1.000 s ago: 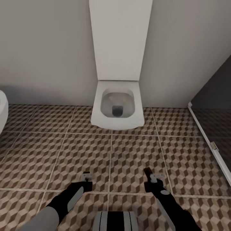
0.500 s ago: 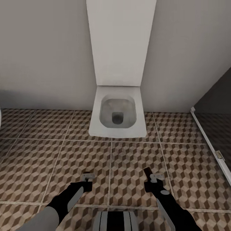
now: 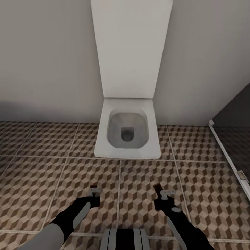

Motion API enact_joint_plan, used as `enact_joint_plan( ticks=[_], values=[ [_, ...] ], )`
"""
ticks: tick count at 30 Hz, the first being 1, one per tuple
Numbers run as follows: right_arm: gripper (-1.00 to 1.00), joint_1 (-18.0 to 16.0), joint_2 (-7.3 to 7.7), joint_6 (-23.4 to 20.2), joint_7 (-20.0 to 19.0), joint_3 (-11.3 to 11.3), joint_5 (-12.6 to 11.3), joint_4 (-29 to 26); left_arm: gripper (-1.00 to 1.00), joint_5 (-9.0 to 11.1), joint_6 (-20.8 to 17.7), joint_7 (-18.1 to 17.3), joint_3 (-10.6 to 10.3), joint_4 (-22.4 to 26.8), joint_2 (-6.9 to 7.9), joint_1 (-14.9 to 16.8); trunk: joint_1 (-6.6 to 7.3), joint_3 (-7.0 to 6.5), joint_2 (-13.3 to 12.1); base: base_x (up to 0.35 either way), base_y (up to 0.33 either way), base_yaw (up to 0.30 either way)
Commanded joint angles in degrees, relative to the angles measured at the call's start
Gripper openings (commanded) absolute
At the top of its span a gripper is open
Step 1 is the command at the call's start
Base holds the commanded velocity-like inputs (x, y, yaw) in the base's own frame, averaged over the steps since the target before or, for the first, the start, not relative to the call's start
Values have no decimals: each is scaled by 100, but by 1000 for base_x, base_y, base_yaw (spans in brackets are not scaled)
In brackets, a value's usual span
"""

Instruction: Take the four mousetraps from the cabinet in the bathroom and place them on the bathroom floor. Make sure all four end up on the same floor surface, and ensure that at least two of them are either under or directly next to the same bathroom sink.

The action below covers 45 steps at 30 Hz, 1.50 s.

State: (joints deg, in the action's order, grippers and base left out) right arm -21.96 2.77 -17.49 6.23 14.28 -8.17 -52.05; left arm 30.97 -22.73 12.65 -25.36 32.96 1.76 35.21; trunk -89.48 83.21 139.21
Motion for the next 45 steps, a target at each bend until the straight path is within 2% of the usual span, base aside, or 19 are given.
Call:
enact_joint_plan(
  ticks=[1,9,23,29,41,45],
  values=[
    [-100,-3,5,-20,49,28,-73,77,-100,41,-21,62,-50,17,9,3,0,4,2,43,0,0],
    [-100,-3,-56,-1,21,15,-89,363,-100,41,-21,62,-56,31,9,3,0,4,2,11,0,0],
    [-100,-2,-66,0,12,5,-94,422,-100,41,-21,62,-68,47,-20,3,0,4,2,0,0,0],
    [-100,-5,-63,0,6,-4,-94,424,-100,41,-20,62,-163,52,-26,3,0,4,2,0,0,0],
    [-100,-4,-66,0,1,-4,-99,424,-100,41,-20,62,-185,52,-35,3,0,4,2,0,0,0],
    [-100,-4,-66,0,1,-7,-241,424,-100,41,-20,62,-185,52,-43,3,0,4,2,0,0,0]
  ],
)
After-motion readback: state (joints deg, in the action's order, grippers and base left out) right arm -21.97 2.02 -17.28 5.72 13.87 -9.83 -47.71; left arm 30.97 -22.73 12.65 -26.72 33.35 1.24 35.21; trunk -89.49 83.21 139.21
